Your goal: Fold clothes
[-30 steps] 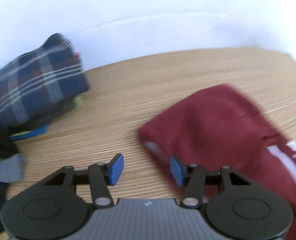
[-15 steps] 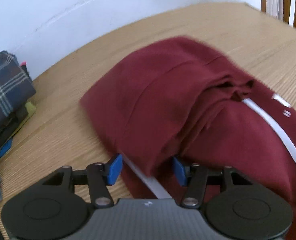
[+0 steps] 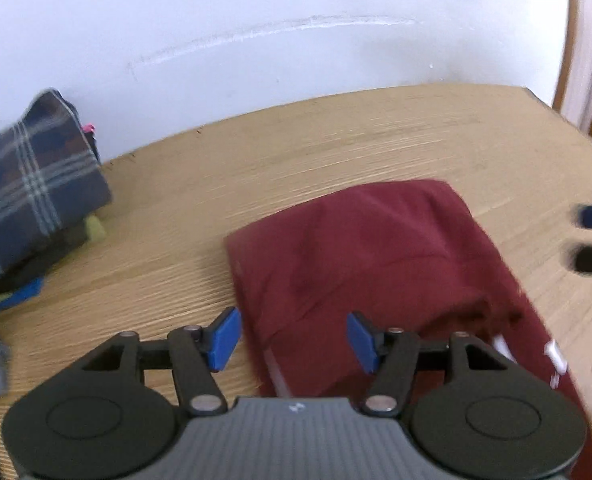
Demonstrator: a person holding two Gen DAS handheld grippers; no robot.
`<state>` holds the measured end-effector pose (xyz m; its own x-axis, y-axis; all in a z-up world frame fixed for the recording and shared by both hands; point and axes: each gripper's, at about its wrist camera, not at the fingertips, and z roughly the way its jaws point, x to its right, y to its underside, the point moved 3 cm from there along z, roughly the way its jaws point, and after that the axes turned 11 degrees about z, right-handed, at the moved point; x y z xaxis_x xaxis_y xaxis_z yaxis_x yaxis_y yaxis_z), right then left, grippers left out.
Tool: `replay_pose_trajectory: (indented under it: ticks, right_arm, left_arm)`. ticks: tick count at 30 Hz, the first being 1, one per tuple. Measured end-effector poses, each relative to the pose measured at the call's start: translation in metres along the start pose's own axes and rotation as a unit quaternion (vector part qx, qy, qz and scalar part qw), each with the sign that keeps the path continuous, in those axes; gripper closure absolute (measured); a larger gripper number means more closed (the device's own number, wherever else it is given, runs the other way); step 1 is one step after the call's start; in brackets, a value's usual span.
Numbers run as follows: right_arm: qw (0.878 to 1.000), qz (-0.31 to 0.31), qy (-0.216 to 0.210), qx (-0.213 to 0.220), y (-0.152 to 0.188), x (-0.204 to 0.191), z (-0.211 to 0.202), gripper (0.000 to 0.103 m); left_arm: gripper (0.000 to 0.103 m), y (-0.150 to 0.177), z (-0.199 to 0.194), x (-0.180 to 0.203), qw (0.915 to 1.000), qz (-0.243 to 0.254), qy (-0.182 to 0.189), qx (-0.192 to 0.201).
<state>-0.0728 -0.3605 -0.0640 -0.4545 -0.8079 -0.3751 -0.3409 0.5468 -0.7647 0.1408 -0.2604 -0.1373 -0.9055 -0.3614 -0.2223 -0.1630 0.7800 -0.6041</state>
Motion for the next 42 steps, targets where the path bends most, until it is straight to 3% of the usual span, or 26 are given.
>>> replay_pose_trajectory:
  ticks: [5, 8, 11, 13, 14, 17, 20, 25, 29, 35, 40, 42]
  right_arm:
    - [0.996, 0.053, -0.052, -0.041, -0.014, 0.019, 0.084, 0.035]
    - [0.993, 0.053, -0.034, -0.096, 0.006, 0.05, 0.114, 0.037]
    - [0.992, 0.103, -0.062, -0.038, -0.001, 0.09, 0.08, 0.036]
    - [0.997, 0.065, -0.031, 0.009, -0.009, 0.111, 0.064, 0.034]
    - [1.0, 0.019, 0.005, 0.015, -0.013, 0.119, 0.066, 0.034]
    - [0.995, -0.082, 0.05, -0.011, -0.015, 0.129, 0.086, 0.035]
    - [0.993, -0.111, 0.037, -0.027, -0.015, 0.131, 0.098, 0.037]
    - [0.984, -0.168, 0.009, -0.057, -0.006, 0.128, 0.104, 0.037]
    - [0.981, -0.189, -0.006, -0.042, -0.007, 0.128, 0.104, 0.037]
    - [0.988, -0.144, -0.05, -0.023, -0.022, 0.127, 0.112, 0.037]
    - [0.976, -0.201, -0.054, -0.069, -0.009, 0.116, 0.118, 0.037]
    - [0.979, -0.184, -0.055, -0.063, -0.014, 0.117, 0.124, 0.037]
  left_arm:
    - [0.036, 0.008, 0.028, 0.01, 0.9995, 0.0, -0.02, -0.024]
    - [0.032, 0.016, 0.029, -0.001, 0.9982, -0.032, -0.015, -0.047]
    - [0.041, 0.009, 0.012, -0.007, 0.9964, -0.066, -0.009, -0.053]
    - [0.041, -0.008, 0.003, 0.003, 0.9978, -0.054, -0.012, -0.036]
    - [0.041, -0.019, 0.002, 0.012, 0.9986, -0.044, -0.004, -0.028]
    - [0.04, -0.05, 0.006, 0.047, 0.9998, -0.002, 0.015, -0.011]
    - [0.04, -0.067, 0.022, 0.086, 0.9985, 0.051, 0.016, -0.009]
    - [0.039, -0.064, 0.045, 0.106, 0.996, 0.082, 0.008, -0.034]
    - [0.038, -0.061, 0.044, 0.104, 0.9962, 0.081, 0.017, -0.028]
    - [0.038, -0.054, 0.04, 0.097, 0.9972, 0.067, 0.028, -0.019]
    - [0.038, -0.052, 0.045, 0.092, 0.997, 0.065, 0.037, -0.018]
    - [0.037, -0.052, 0.048, 0.092, 0.997, 0.065, 0.039, -0.017]
